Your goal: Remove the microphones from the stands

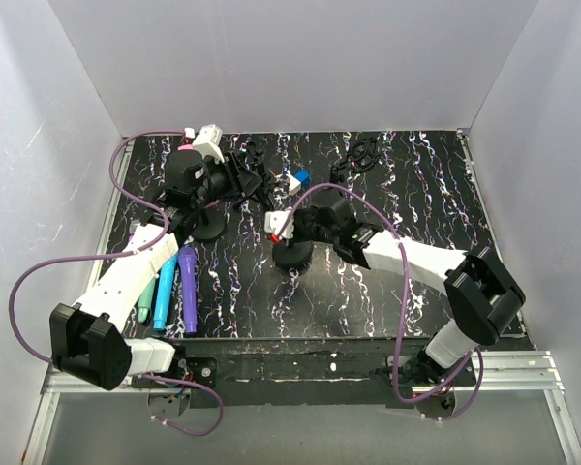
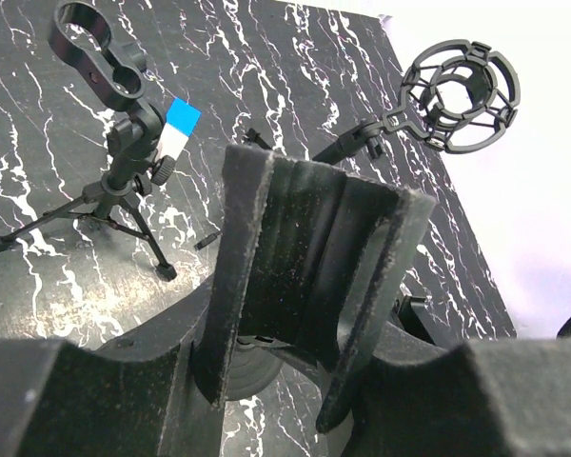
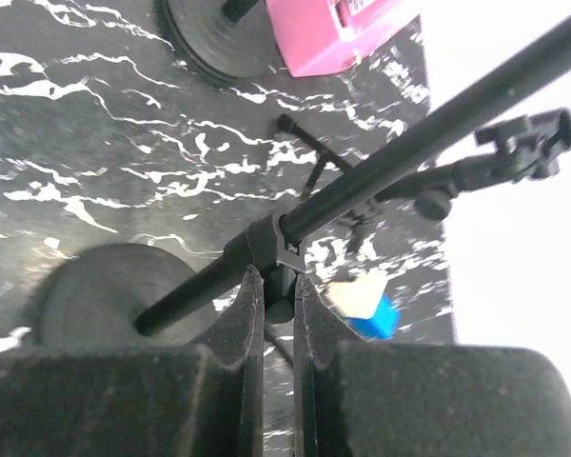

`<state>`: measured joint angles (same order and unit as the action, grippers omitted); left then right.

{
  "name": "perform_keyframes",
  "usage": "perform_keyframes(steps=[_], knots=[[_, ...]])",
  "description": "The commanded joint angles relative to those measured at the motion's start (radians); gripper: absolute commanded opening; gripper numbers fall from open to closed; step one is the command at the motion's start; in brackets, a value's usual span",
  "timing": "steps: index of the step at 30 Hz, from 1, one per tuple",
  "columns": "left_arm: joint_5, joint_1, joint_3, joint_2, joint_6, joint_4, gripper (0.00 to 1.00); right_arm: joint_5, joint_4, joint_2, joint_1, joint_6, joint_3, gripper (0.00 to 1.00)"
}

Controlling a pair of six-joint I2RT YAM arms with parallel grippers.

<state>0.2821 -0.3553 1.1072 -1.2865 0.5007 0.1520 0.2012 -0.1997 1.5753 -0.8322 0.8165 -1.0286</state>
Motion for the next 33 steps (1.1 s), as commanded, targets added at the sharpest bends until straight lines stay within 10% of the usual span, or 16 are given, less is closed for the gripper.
perform_keyframes(steps=[1, 5, 11, 21, 33], knots=[[0.020, -0.019, 0.017, -0.005, 0.075, -0.015, 0.00, 0.049, -0.348, -0.038, -0.008, 0.398, 0.054, 0.01], [0.041, -0.030, 0.023, -0.034, 0.067, -0.045, 0.00, 0.056, -0.344, -0.080, -0.008, 0.405, 0.076, 0.43], [0.060, -0.017, 0.039, -0.066, 0.065, -0.065, 0.00, 0.031, 0.026, -0.216, 0.018, 0.154, -0.023, 0.62], [0.112, -0.001, 0.017, -0.025, 0.015, -0.060, 0.00, 0.167, 0.728, -0.071, 0.079, -0.704, -0.436, 0.57], [0.183, -0.002, -0.044, 0.055, -0.102, -0.071, 0.00, 0.386, 0.786, 0.156, 0.165, -0.962, -0.548, 0.60]])
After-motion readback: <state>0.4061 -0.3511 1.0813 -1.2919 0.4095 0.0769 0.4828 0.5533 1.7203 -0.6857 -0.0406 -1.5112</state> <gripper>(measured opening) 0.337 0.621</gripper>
